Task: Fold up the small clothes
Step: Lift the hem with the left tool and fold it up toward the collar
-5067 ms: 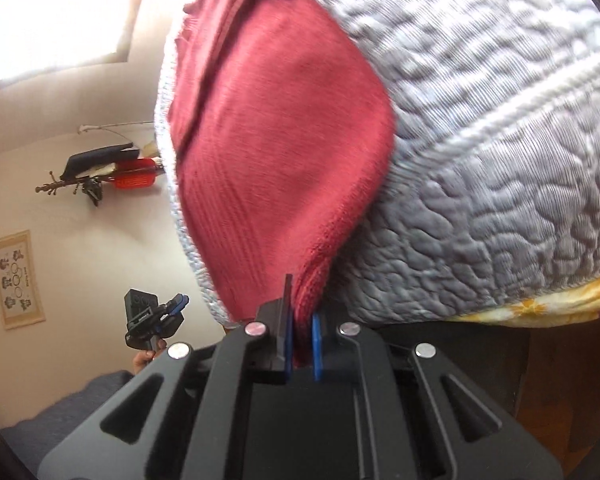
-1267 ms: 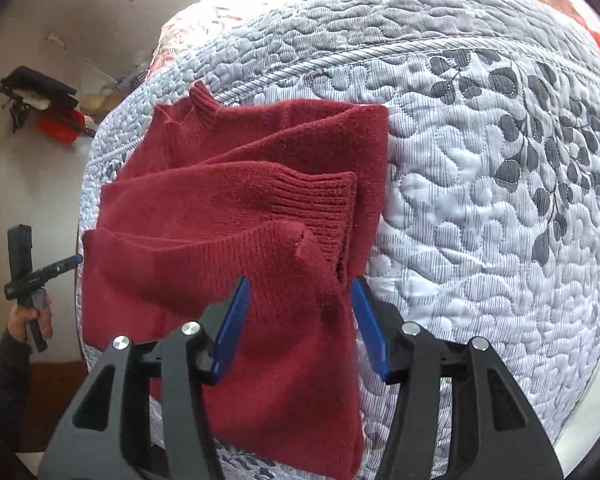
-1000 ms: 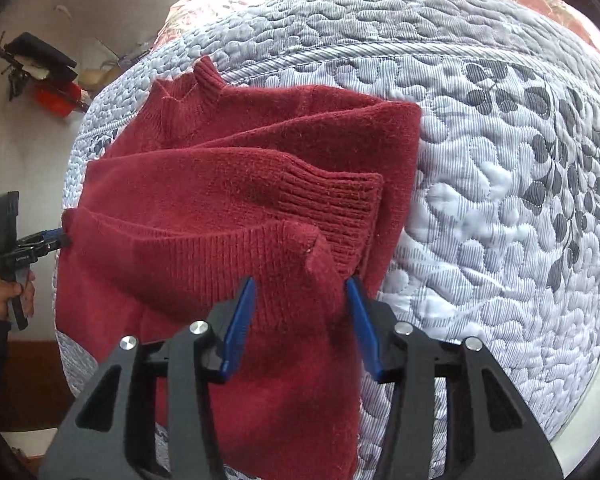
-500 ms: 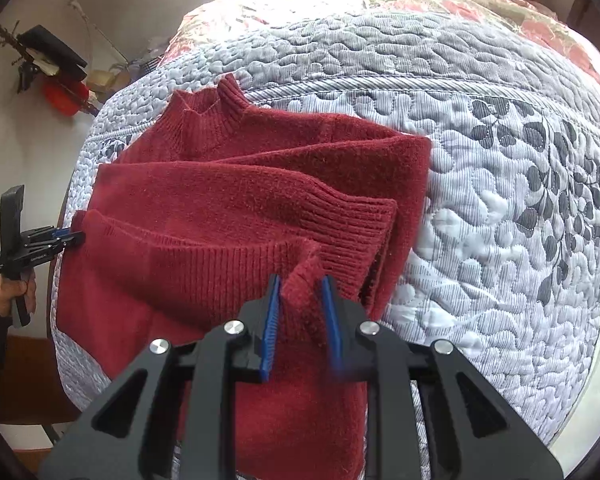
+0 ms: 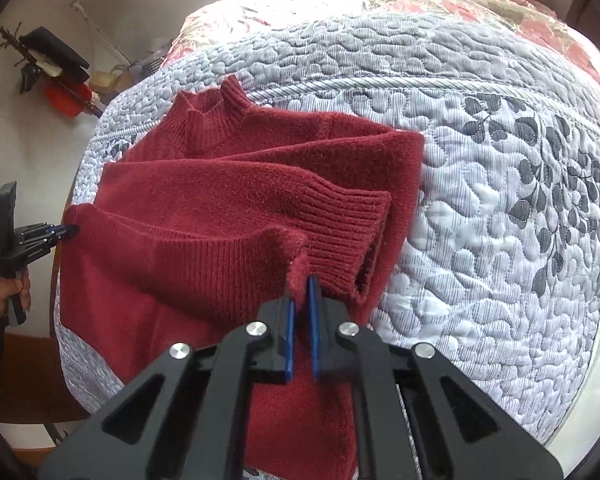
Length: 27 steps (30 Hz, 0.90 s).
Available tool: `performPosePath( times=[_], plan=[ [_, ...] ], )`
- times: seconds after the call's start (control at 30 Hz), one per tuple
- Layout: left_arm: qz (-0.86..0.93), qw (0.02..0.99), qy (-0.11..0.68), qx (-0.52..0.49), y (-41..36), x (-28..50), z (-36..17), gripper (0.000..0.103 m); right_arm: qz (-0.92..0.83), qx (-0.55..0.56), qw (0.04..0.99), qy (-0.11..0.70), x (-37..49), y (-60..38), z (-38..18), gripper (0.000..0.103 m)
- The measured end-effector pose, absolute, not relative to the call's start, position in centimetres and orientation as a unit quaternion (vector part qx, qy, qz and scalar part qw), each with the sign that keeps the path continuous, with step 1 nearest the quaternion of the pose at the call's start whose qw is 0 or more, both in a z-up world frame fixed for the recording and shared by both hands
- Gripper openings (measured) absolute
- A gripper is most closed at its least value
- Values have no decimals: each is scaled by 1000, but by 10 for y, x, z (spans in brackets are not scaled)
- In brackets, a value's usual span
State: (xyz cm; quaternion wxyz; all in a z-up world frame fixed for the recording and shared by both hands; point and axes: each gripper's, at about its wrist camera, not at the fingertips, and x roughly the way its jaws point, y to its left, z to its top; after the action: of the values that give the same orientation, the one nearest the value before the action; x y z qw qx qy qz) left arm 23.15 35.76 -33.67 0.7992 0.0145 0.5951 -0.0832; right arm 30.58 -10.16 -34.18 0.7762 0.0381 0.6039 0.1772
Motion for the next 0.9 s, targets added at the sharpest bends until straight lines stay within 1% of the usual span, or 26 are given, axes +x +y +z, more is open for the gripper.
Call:
performPosePath(
  times=[0.5, 0.9],
  plan=[
    [-82, 829, 553, 23, 352, 220, -273, 8, 180, 62, 803, 566, 291, -108, -283, 4],
    [-73, 853, 517, 24, 358, 240, -228, 8, 185, 72, 824, 530, 314, -110, -238, 4]
  ],
)
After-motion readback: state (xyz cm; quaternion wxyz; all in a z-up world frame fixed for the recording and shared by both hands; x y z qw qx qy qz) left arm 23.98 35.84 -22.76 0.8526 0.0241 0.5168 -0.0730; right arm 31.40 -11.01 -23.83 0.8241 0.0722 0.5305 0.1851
